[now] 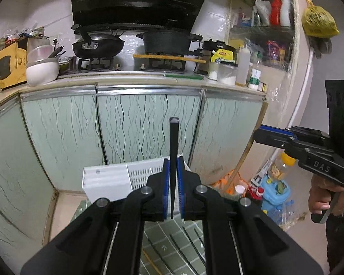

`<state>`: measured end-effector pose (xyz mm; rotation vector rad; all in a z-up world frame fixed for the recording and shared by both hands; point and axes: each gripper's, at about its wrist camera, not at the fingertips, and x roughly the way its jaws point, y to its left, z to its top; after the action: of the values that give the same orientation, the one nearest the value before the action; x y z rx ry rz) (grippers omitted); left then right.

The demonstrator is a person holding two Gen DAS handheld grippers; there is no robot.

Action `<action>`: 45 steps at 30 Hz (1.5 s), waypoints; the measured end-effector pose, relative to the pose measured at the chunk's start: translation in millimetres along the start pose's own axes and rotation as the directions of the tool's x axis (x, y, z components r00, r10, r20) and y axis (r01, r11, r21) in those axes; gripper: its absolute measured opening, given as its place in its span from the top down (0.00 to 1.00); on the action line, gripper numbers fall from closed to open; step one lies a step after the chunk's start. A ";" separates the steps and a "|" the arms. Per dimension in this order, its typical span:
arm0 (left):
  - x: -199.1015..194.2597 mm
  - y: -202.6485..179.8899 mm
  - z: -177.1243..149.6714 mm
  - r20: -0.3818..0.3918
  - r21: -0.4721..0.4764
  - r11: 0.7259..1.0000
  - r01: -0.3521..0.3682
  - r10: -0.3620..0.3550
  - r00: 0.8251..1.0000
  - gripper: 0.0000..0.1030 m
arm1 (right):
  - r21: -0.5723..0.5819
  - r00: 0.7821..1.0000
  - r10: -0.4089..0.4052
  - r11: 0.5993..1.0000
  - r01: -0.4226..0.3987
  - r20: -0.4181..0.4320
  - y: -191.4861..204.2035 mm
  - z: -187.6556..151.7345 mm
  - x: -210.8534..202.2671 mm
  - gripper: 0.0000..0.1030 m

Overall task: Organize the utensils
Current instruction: 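Lift both chopsticks upright and carry them above the white holder, then open both tools to release the chopsticks into the holder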

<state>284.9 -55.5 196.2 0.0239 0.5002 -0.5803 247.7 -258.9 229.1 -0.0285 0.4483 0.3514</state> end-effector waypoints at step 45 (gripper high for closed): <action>18.5 13.1 -35.0 0.050 0.062 0.980 -0.188 0.185 0.981 0.04 | 0.004 0.999 -0.036 0.999 0.036 -0.004 -22.8 -62.6 21.5 0.08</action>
<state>289.5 -48.5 155.3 0.1195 0.4299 -0.4125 247.2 -279.9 162.3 -0.0333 0.4516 0.3155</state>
